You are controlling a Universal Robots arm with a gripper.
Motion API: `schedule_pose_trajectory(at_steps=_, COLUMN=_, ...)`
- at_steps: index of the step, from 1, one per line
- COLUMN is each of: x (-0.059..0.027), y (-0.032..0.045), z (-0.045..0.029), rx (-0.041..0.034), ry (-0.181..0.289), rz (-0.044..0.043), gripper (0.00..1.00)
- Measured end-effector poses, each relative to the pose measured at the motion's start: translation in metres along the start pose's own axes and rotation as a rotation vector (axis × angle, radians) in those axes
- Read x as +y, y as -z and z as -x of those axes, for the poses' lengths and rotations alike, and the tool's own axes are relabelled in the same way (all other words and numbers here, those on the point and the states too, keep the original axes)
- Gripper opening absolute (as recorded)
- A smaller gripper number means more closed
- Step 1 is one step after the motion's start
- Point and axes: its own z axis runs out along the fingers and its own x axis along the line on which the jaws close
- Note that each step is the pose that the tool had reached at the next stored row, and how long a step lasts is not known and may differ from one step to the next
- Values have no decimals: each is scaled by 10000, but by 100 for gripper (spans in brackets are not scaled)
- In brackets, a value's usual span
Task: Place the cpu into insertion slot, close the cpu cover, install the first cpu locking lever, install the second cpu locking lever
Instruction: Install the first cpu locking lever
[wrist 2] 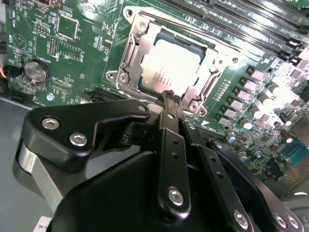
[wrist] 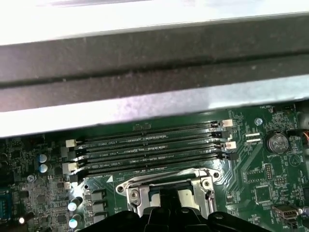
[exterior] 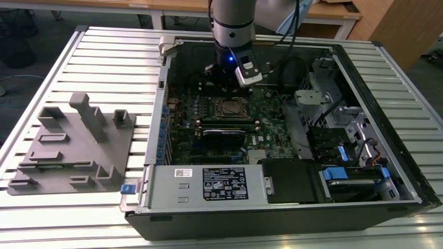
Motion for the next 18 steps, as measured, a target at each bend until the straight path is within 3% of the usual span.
schedule_pose_trajectory(at_steps=3, x=-7, y=3, z=1, rx=-28, ry=18, rz=-207, gripper=11)
schedule_pose_trajectory(at_steps=5, x=-21, y=5, z=3, rx=-38, ry=27, rz=-295, gripper=11)
schedule_pose_trajectory(at_steps=12, x=-152, y=12, z=24, rx=-41, ry=27, rz=-309, gripper=11)
schedule_pose_trajectory(at_steps=18, x=-157, y=2, z=68, rx=-30, ry=222, rz=-296, gripper=11)
